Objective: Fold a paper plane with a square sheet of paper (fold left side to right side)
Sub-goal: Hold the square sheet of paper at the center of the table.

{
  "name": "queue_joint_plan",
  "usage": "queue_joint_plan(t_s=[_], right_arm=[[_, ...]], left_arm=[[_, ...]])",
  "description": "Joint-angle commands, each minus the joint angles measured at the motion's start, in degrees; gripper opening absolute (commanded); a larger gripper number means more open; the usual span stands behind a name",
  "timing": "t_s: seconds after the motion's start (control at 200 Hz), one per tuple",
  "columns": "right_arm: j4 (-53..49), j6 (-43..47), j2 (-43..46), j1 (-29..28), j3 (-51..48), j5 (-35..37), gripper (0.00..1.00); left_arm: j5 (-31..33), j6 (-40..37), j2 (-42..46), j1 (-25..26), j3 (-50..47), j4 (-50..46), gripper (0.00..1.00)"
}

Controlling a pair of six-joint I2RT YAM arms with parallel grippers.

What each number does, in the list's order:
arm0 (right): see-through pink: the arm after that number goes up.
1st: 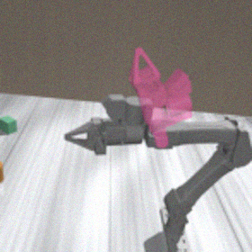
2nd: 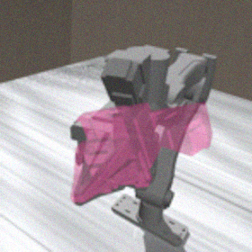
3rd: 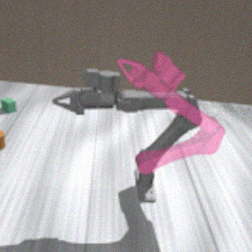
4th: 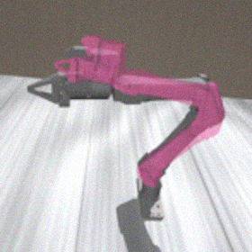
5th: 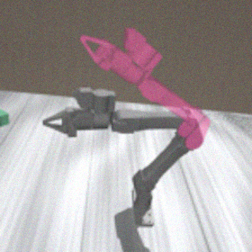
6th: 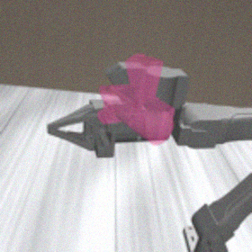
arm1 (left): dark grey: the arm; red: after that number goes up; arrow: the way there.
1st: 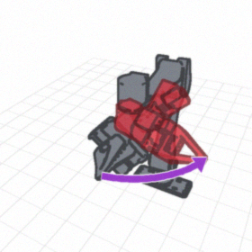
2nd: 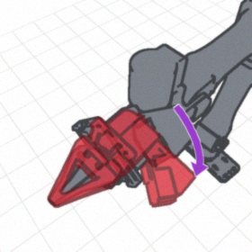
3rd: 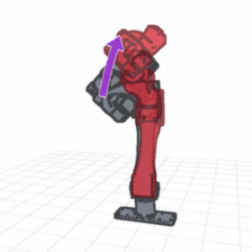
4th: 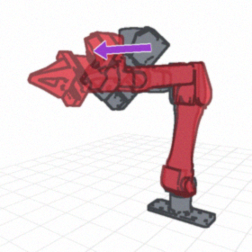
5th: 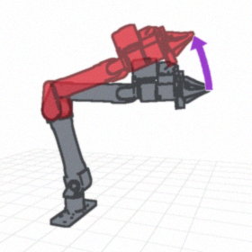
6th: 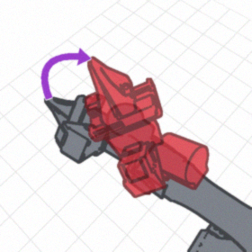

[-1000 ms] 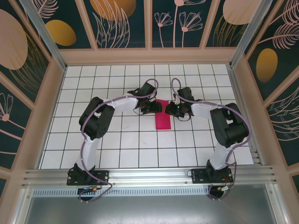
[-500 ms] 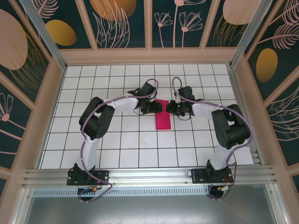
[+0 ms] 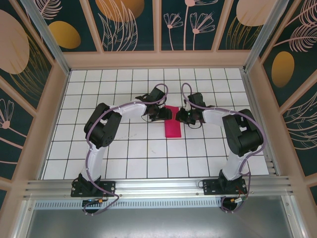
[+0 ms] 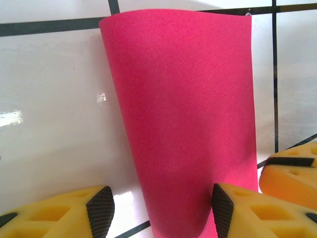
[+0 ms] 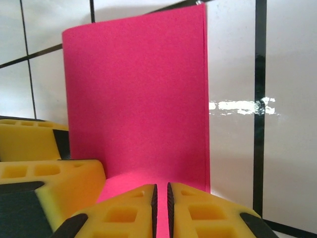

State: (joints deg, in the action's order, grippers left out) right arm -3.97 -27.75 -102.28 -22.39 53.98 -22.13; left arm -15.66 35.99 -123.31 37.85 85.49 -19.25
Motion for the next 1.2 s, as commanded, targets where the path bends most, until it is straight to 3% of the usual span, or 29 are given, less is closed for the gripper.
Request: queue_joint_plan(t_s=[0.0, 0.631, 0.846, 1.196], right_arm=[[-1.0, -0.29, -1.3, -0.38, 1.38, 0.11, 0.18], [-4.4, 1.33, -3.85, -0.42, 1.91, 2.58, 0.18], [-5.98, 2.43, -4.33, -0.39, 1.76, 3.71, 0.18], [-6.1, 2.51, -5.01, -0.42, 1.51, 3.74, 0.18]], left_arm=[[1.02, -1.53, -7.02, 1.6, -1.32, 1.6, 0.6], [1.54, -1.69, -6.04, 1.61, -1.75, 1.76, 0.6], [5.02, -2.85, -1.57, 0.91, -1.85, -0.17, 0.65], [-2.46, -1.99, 7.09, -1.59, -4.04, 3.84, 0.64]])
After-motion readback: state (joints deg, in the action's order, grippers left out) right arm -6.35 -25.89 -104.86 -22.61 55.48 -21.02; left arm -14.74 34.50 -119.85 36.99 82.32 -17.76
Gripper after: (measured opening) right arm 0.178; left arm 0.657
